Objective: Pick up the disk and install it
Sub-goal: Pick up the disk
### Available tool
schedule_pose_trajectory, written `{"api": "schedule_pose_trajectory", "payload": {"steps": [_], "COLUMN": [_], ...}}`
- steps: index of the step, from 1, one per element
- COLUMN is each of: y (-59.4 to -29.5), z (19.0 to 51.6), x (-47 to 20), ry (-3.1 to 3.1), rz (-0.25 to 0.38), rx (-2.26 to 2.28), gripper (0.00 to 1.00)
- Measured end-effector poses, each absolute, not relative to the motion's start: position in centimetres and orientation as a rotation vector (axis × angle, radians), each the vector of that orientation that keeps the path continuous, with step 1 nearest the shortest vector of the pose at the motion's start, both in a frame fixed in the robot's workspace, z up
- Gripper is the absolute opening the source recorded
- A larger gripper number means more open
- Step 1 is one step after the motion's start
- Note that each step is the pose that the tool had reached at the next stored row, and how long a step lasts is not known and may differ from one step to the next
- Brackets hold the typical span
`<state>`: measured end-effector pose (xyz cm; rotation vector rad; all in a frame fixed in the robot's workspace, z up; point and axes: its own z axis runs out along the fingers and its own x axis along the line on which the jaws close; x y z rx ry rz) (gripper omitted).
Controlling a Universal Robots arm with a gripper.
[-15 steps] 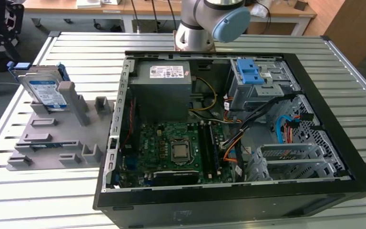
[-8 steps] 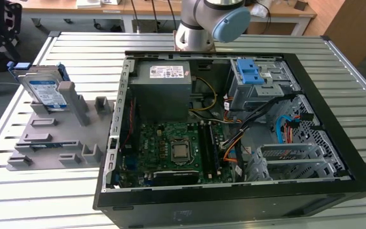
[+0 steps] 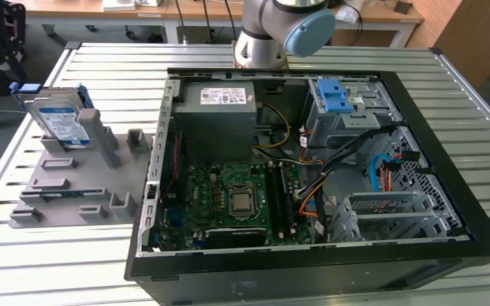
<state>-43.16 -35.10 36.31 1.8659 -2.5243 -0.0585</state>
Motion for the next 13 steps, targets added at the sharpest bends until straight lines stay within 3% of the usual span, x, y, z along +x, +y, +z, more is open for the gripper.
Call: {"api": "schedule_pose_trajectory", "payload": {"steps": [13], "y": [-35.10], "z": [36.27], "x": [-43.16], "ry": [-2.298], "rz": [-0.058], "rx": [2.133], "gripper": [0.11]}}
